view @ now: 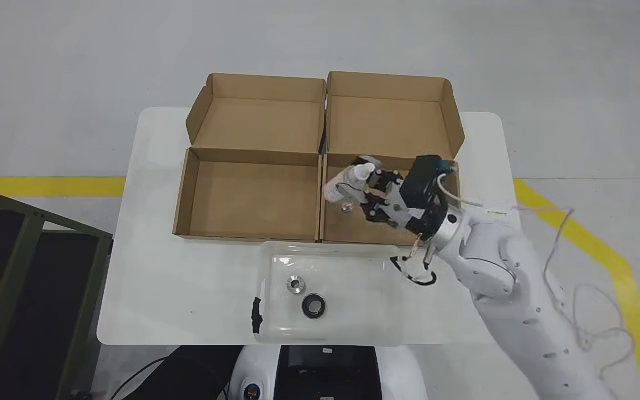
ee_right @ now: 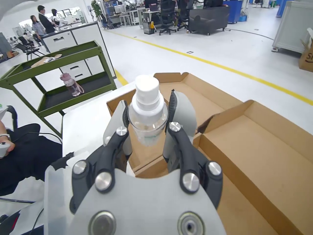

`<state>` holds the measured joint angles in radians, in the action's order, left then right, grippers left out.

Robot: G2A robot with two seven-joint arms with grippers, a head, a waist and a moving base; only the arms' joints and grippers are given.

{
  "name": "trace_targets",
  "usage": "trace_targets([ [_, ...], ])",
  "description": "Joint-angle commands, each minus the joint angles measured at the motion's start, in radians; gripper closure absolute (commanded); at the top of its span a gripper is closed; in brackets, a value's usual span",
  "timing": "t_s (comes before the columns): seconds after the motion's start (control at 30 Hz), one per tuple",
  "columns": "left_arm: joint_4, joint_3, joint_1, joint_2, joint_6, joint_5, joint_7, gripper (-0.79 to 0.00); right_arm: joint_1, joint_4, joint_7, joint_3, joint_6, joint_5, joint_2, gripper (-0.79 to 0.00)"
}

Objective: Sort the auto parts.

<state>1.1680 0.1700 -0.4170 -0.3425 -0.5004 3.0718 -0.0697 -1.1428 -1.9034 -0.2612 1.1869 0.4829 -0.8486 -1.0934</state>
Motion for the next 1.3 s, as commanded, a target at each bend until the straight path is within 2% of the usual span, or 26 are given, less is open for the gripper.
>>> trace_targets([
  [0.0, 0.000, 0.000, 0.000, 0.000, 0.000, 0.000, 0.000, -0.785, -0.008, 0.010, -0.003, 0.009, -0.013, -0.008, 0.001, 0.000],
  [0.33, 0.000, 0.000, 0.000, 0.000, 0.000, 0.000, 0.000, -0.785, -0.058, 0.083, -0.045, 0.086, -0.086, -0.081, 0.011, 0.000],
  [0.73, 0.000, 0.000, 0.000, 0.000, 0.000, 0.000, 0.000, -0.785, -0.039, 0.215, -0.047, 0.004, -0.137, -0.147, -0.006, 0.000],
  [1.13, 0.000, 0.000, 0.000, 0.000, 0.000, 0.000, 0.000, -0.785, -0.001, 0.252, -0.068, -0.057, -0.180, -0.207, -0.022, 0.000],
  [1.2, 0.000, 0.000, 0.000, 0.000, 0.000, 0.000, 0.000, -0.785, 0.002, 0.256, -0.069, -0.062, -0.182, -0.209, -0.024, -0.022],
  [1.27, 0.000, 0.000, 0.000, 0.000, 0.000, 0.000, 0.000, -0.785, 0.004, 0.257, -0.071, -0.064, -0.184, -0.210, -0.026, -0.086],
])
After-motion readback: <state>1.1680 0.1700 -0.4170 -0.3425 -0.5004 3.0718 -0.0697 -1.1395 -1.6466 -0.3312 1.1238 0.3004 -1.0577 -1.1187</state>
